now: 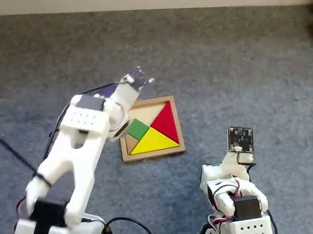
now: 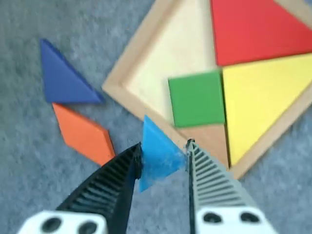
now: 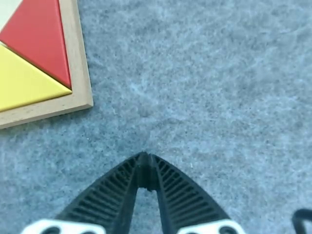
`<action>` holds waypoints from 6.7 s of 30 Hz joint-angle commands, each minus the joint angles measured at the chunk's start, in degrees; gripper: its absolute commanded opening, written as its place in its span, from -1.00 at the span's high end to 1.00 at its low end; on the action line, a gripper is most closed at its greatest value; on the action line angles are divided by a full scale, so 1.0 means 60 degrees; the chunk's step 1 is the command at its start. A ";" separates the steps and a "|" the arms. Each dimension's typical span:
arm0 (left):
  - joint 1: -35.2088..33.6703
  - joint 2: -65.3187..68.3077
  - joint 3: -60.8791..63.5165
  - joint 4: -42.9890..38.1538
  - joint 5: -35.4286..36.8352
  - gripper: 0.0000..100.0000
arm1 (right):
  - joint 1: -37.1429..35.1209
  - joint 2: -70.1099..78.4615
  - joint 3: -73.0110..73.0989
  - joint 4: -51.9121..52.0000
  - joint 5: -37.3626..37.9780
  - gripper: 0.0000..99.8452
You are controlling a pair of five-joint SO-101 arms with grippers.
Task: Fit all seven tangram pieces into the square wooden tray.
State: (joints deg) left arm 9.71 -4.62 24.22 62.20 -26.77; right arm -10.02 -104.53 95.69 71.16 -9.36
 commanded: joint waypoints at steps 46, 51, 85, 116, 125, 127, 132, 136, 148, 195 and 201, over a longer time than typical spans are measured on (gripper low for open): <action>0.0081 0.4491 -0.5751 0.0000 0.2300 0.51 | 0.0066 -0.0198 0.1150 0.0095 -0.0059 0.99; -0.0022 0.4491 -0.4872 -0.0938 0.2286 0.51 | 0.0066 -0.0198 0.1150 0.0095 -0.0059 0.99; 0.0784 0.4403 -0.3275 -0.1568 0.0806 0.51 | 0.0066 -0.0198 0.1150 0.0095 -0.0059 0.99; 0.0989 0.1839 -0.2366 -0.0498 0.2168 0.51 | 0.0066 -0.0198 0.1150 0.0095 -0.0059 0.99; -0.1238 0.0462 -0.2190 -0.0425 0.3736 0.50 | 0.0081 -0.0198 0.1150 0.0095 -0.0059 0.99; -0.1736 0.0593 -0.2132 -0.0425 0.4117 0.50 | 0.0095 -0.0198 0.1150 0.0095 -0.0059 0.99; -0.2835 0.1707 -0.2440 -0.0484 0.5158 0.50 | 0.0139 -0.0183 0.1136 0.0095 -0.0059 0.99; -0.3099 0.3143 -0.3304 -0.0425 0.5480 0.50 | 0.0139 -0.0154 0.1136 0.0095 -0.0059 0.99; -0.3333 0.6454 -0.6733 0.1495 0.5465 0.51 | 0.0139 -0.0168 0.1150 0.0095 -0.0059 0.99; -0.3114 0.6322 -0.8447 0.4190 0.3707 0.52 | 0.0139 -0.0198 0.1150 0.0095 -0.0059 0.99; -0.3612 0.6117 -0.8447 0.4410 0.3707 0.60 | 0.0139 -0.0198 0.1150 0.0095 -0.0059 0.99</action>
State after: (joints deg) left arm -10.07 35.82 -25.71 88.40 -5.14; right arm -9.85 -104.62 95.69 71.16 -9.36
